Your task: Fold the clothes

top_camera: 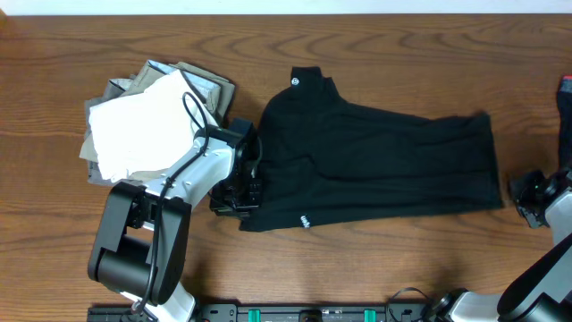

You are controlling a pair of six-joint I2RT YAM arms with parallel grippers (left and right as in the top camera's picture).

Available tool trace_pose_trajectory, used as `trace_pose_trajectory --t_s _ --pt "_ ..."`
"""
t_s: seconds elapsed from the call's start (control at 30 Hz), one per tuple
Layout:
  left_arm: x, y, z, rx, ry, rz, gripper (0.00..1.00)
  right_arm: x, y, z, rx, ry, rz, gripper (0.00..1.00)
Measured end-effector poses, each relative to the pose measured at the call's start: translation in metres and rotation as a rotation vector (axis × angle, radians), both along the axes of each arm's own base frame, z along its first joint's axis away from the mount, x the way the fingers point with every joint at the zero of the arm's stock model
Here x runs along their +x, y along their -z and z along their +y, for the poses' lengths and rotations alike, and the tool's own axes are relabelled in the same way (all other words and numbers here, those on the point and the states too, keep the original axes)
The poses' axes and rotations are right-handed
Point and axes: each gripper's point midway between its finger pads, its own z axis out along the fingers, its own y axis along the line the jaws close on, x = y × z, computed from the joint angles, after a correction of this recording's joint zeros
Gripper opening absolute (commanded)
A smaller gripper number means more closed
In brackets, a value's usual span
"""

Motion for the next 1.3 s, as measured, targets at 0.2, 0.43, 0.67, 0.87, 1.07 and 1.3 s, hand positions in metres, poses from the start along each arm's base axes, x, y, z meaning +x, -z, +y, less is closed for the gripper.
trace_pose_trajectory --t_s 0.2,0.43,0.67,0.87,1.07,1.3 --pt "0.002 0.001 0.004 0.018 0.006 -0.011 0.37 -0.010 0.006 0.017 0.076 -0.033 0.041 0.33" --pt "0.003 0.001 0.005 0.022 0.004 -0.012 0.38 -0.006 0.006 0.036 0.162 -0.098 0.006 0.22" --pt "0.003 0.001 0.005 0.022 0.004 -0.012 0.38 -0.014 0.008 0.063 0.289 -0.126 0.019 0.27" --pt "0.004 0.001 0.005 0.020 0.004 -0.017 0.39 -0.015 0.012 0.071 0.307 -0.144 0.019 0.26" --pt "0.004 0.001 0.005 0.020 0.004 -0.016 0.39 -0.014 0.022 0.078 0.309 -0.152 0.002 0.19" --pt "0.004 0.001 0.005 0.020 0.004 -0.017 0.39 -0.002 0.024 0.075 0.277 -0.158 -0.062 0.05"
